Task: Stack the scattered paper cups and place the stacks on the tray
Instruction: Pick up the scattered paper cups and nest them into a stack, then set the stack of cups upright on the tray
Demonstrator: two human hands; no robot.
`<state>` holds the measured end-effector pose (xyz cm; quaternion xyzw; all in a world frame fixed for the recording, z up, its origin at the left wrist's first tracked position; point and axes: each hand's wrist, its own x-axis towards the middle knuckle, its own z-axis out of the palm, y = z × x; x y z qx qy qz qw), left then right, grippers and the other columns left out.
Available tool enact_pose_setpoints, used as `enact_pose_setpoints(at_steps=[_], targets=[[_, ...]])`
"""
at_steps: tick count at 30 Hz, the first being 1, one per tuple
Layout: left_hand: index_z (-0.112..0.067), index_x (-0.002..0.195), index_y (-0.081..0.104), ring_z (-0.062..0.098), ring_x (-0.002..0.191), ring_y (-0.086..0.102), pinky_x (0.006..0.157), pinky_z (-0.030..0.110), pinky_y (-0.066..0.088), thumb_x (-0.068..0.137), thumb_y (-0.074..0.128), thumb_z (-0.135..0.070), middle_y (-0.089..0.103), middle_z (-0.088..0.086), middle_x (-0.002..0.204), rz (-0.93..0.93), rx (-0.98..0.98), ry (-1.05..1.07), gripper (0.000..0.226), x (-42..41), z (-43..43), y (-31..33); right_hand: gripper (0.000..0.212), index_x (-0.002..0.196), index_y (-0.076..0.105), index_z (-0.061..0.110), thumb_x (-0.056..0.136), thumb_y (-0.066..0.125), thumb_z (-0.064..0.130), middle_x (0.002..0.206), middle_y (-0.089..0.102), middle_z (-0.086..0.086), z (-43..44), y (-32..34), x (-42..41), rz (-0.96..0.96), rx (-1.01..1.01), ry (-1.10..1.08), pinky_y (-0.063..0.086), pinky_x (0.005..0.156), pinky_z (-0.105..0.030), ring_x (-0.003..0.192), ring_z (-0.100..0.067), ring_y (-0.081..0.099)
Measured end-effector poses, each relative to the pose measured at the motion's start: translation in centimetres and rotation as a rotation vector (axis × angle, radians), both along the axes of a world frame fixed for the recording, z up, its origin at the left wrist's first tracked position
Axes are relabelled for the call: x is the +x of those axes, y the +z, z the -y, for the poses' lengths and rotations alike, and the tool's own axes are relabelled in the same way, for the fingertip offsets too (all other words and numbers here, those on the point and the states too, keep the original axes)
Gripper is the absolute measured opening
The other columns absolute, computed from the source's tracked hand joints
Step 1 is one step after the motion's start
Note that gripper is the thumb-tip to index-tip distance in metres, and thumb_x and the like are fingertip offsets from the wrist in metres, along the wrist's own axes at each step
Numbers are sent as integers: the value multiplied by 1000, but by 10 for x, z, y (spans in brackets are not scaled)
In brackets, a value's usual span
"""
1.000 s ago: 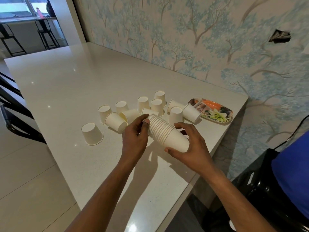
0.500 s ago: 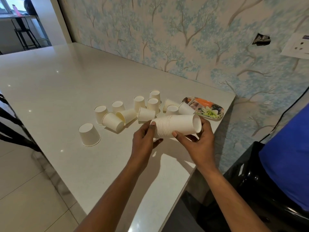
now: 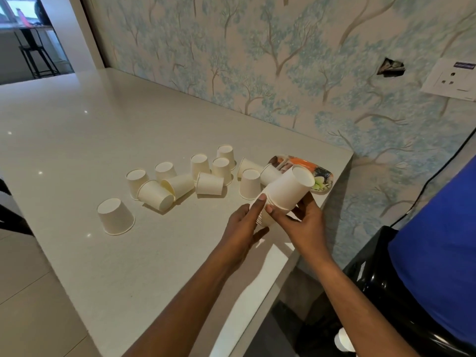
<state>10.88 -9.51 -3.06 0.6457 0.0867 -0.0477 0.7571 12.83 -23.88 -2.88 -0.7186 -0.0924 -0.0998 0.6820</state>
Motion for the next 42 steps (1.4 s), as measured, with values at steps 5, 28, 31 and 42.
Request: enact_pose_setpoints(at_steps=[5,28,31,42], targets=[[-27,138,58,12,121,63,106,40,51,77,54,-85,69,-5,127,13,95,11,85,27,34,8,73,139,51,38,79,89,21,131,67,10,28,-11,29,-1,-99,21,61,93,-32,120,-8,66],[-31,135,57,23,107,65,92,46,58,89,49,-69,67,-2,114,-41,449,117,61,165,97,50,65,128,64,14,72,93,31,112,73,5,94,-5,168,55,-183,-151,53,71,-10,99,4,70],[-15,118,70,27,105,68,94,45,56,85,52,-68,73,5,115,-59,541,119,65,183,87,58,67,127,65,12,71,94,34,112,74,5,88,-4,184,33,-200,-187,56,73,-14,98,1,71],[-27,121,69,21,112,66,100,49,53,85,53,-73,71,-1,123,175,479,55,61,237,39,64,65,128,62,13,73,93,29,106,68,10,54,-15,218,-61,-295,-169,45,66,1,96,-10,68]])
